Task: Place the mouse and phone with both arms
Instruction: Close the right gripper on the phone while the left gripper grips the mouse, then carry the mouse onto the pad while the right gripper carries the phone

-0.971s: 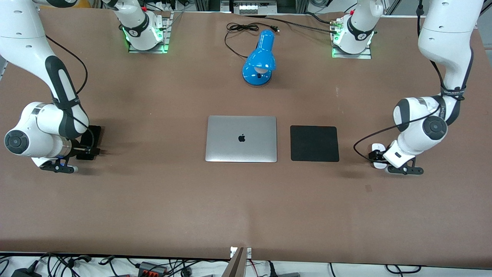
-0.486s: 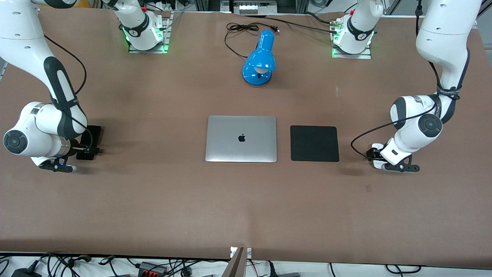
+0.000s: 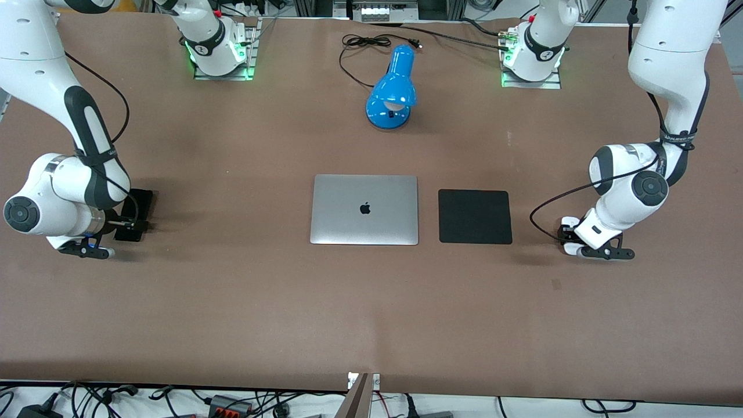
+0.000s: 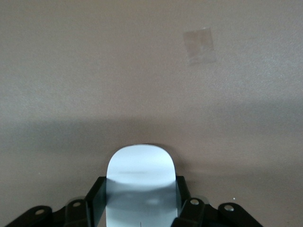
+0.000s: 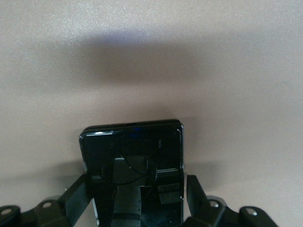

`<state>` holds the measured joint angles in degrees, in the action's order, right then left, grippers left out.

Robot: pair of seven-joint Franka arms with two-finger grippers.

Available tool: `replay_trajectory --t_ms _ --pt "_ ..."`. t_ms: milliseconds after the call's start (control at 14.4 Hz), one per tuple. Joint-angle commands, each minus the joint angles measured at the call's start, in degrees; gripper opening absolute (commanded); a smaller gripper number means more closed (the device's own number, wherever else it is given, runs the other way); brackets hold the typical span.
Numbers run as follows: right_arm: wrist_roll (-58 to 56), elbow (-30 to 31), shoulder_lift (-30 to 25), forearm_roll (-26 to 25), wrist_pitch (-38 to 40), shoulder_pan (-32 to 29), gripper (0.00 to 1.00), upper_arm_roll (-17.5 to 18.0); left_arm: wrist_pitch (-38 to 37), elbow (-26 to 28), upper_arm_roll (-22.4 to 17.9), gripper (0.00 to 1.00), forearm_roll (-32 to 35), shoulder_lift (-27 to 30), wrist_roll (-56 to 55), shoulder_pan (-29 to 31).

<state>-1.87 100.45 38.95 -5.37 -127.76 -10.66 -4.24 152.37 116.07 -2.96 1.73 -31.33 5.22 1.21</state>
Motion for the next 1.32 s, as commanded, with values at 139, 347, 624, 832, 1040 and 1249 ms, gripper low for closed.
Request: replay_trajectory --t_ms 139,347,624,832,1040,1249 --pt "-0.24 -0.35 -0.19 -1.04 2.42 -0.06 0.46 0.46 -7.14 -2.50 0.67 0.43 0.91 4.86 0.14 -0.25" --pt "-0.41 -0.79 -0.89 -0.96 4.09 0.12 0.35 0.73 -19.97 -9.09 1.72 0.43 0.91 7.24 -0.56 -2.61" --pt "-1.03 -1.05 -3.52 -0.34 6.71 0.20 0.30 1.17 -34.33 -15.88 6.46 0.43 0.82 7.42 -10.91 -10.07" --pt "-0.41 -4.81 -5.90 0.10 12.77 0.91 0.28 3.27 -30.41 -15.18 6.56 0.43 1.17 5.32 -22.95 -16.66" --pt "0.02 -8.34 -5.91 0.19 17.28 2.22 0.27 7.83 -21.98 -11.42 6.65 0.43 1.43 3.20 -23.85 -17.21" --pt "2.12 -8.78 -4.60 1.41 16.14 5.99 0.26 10.22 -13.18 -5.96 6.65 0.44 1.43 3.03 -26.22 -17.91"
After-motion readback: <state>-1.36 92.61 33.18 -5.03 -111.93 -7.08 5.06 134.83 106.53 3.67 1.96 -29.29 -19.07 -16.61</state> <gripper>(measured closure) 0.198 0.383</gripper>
